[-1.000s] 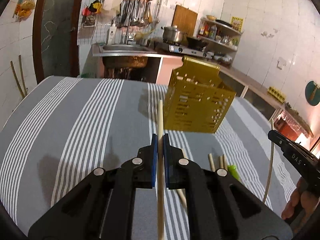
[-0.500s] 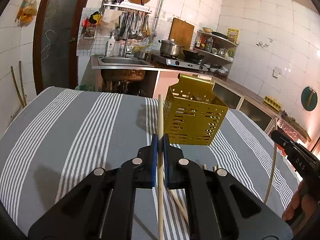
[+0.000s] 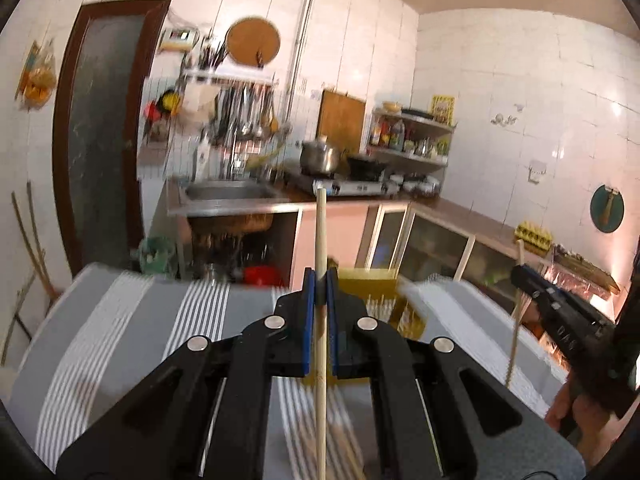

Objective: Organize utensils
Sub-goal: 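Lift both held chopsticks upright and lower them into the yellow slotted holder, then open both grippers to release the chopsticks into the holder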

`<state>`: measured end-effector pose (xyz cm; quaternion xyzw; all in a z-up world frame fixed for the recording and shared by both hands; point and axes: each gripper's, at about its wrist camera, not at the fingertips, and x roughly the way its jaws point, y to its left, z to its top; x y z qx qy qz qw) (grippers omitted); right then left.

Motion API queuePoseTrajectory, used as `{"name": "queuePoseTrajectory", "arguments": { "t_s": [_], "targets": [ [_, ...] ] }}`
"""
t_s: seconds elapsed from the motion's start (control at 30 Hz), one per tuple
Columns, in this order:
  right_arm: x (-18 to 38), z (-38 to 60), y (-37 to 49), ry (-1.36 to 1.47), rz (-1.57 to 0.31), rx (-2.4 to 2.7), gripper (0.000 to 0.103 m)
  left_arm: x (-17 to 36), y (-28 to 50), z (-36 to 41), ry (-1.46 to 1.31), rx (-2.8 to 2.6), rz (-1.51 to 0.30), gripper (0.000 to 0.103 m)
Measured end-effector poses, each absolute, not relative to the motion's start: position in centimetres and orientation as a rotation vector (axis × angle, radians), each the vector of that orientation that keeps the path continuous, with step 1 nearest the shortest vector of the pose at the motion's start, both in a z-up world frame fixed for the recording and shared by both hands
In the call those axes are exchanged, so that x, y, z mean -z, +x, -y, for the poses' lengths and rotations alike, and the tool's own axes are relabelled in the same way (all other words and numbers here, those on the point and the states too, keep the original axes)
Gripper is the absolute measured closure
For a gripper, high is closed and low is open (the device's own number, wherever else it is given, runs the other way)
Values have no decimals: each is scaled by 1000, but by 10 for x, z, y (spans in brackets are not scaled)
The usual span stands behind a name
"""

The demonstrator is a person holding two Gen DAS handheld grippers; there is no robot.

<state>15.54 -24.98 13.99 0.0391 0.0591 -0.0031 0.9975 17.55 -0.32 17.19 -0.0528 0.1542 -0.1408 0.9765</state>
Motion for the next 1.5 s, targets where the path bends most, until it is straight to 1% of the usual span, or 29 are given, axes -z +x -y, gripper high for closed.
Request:
{"name": "queuePoseTrajectory", "arguments": {
  "t_s": [0.17,0.27,0.43,0.53,0.67,0.87,1.0,1.07,1.1,1.13,1.17,1.2,1.23,1.3,1.33,1.37,1.43,1.5],
  "targets": [
    [-172,246,189,86,10,18,97,-213,215,24,-109,278,-212,99],
    [-183,243,216,96,80,29,97,-224,238,34,-119,270,-173,99],
    [-184,242,255,111,117,40,97,-227,276,48,-129,272,-147,99],
    [-179,243,276,119,126,43,97,-217,297,56,-123,266,-147,99],
    [-161,240,294,105,108,48,97,-184,324,63,-142,265,-191,99],
    [-130,241,309,93,30,41,97,-137,347,63,-136,249,-263,99],
    [-114,242,312,87,-57,32,97,-121,346,64,-118,230,-304,98],
    [-111,243,312,75,-112,29,96,-121,345,63,-101,225,-337,90],
    [-112,244,310,72,-145,27,95,-123,343,62,-96,223,-351,74],
    [-115,246,309,76,-180,25,82,-126,339,59,-101,216,-358,55],
    [-118,249,305,88,-210,28,67,-129,336,56,-103,207,-357,48],
    [-120,252,299,98,-222,33,42,-134,330,53,-104,197,-352,42],
    [-123,254,293,100,-227,38,40,-139,324,50,-101,193,-351,38],
    [-133,255,275,80,-247,39,40,-150,308,43,-89,188,-362,33],
    [-135,256,266,74,-252,42,40,-154,301,40,-87,182,-359,26],
    [-137,257,259,70,-256,45,40,-159,288,34,-82,175,-355,22],
    [-139,260,237,62,-271,57,38,-164,269,26,-80,162,-345,9],
    [-133,262,218,54,-307,70,37,-163,247,18,-79,150,-349,5]
  ]
}}
